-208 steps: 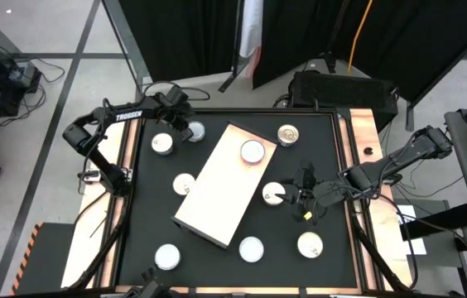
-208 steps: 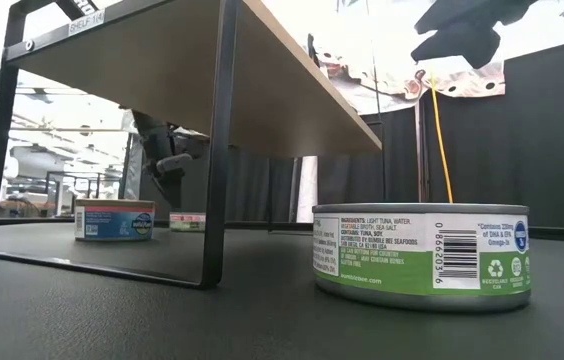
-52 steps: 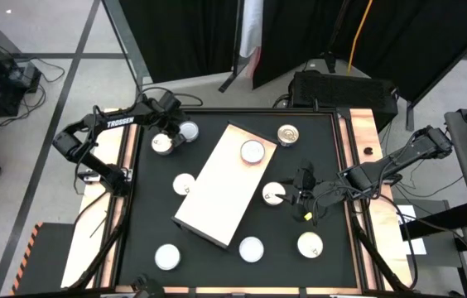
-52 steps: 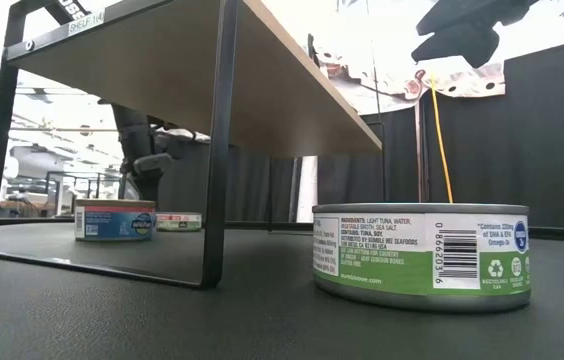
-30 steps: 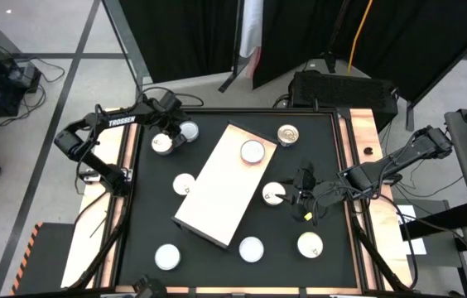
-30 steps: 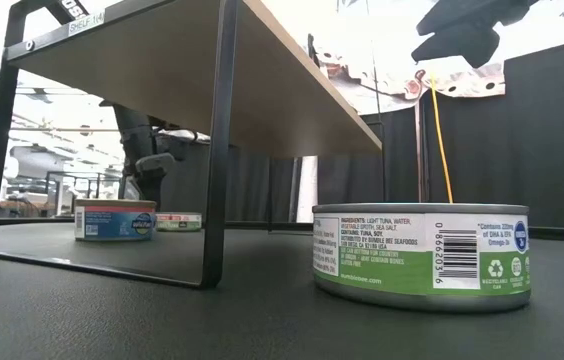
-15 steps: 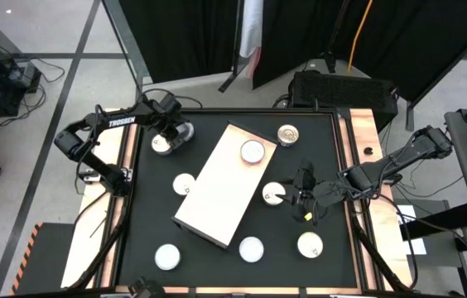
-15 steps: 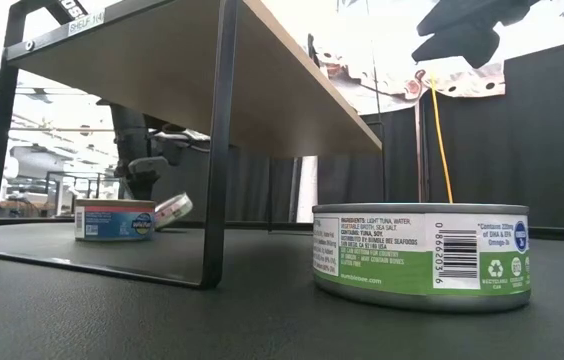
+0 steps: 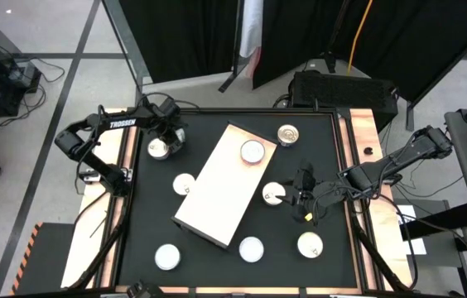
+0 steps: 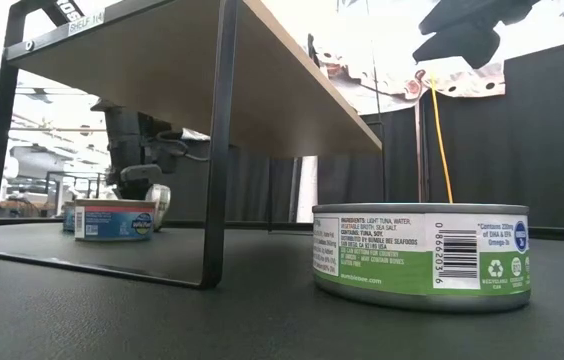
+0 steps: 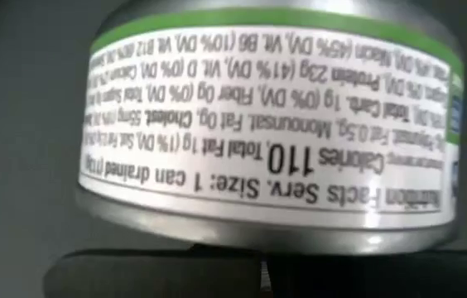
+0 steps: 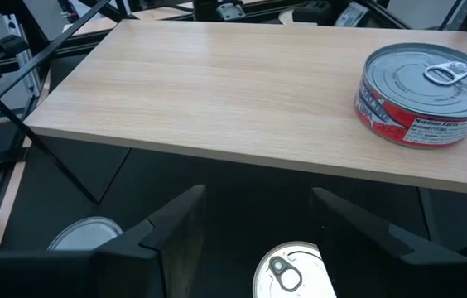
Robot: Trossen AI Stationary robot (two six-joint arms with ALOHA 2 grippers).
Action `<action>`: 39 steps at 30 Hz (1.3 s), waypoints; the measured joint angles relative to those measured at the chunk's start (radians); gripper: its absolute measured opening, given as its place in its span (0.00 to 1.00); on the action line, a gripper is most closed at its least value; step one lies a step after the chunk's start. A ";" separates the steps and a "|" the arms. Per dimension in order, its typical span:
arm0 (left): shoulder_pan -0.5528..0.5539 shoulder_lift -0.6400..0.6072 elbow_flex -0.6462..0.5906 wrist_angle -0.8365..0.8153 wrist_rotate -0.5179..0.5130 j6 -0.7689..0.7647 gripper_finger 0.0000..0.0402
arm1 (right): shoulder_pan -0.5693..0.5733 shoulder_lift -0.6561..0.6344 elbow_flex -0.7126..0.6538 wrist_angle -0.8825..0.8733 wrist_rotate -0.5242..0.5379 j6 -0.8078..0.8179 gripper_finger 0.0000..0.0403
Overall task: Stack canned seafood by type on shelf
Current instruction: Put the green tuna can on the shelf
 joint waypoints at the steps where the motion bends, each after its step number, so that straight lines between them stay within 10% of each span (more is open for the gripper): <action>1: 0.000 0.000 0.000 0.000 0.000 -0.006 0.00 | 0.000 0.000 0.000 0.001 0.000 0.000 0.52; 28: -0.003 -0.242 0.042 -0.248 0.008 -0.057 0.00 | 0.000 0.000 0.000 0.000 0.001 0.000 0.52; 39: -0.121 -0.343 0.212 -0.327 -0.094 0.226 0.12 | -0.001 0.000 0.000 0.002 0.001 -0.013 0.52</action>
